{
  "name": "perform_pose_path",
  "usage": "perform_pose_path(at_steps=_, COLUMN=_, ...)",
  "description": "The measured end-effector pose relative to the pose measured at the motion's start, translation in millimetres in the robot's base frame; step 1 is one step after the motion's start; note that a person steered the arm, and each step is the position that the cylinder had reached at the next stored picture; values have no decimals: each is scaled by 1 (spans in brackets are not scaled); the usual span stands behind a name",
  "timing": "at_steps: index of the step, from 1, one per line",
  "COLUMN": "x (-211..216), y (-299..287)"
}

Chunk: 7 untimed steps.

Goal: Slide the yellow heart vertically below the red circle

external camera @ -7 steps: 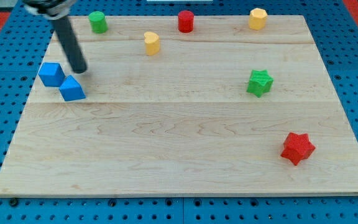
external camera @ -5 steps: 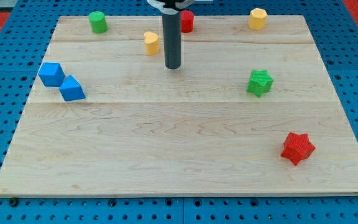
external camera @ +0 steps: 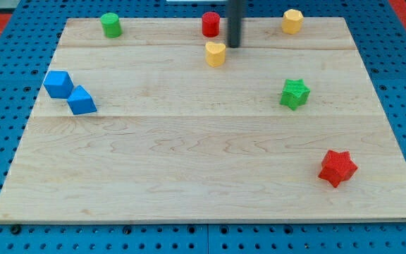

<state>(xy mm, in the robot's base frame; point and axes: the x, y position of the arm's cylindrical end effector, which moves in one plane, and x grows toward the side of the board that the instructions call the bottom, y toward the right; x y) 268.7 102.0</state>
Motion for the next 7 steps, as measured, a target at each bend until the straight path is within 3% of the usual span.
perform_pose_path(at_steps=1, x=9, y=19)
perform_pose_path(at_steps=2, x=-6, y=3)
perform_pose_path(at_steps=4, x=4, y=-85)
perform_pose_path(at_steps=7, x=79, y=-66)
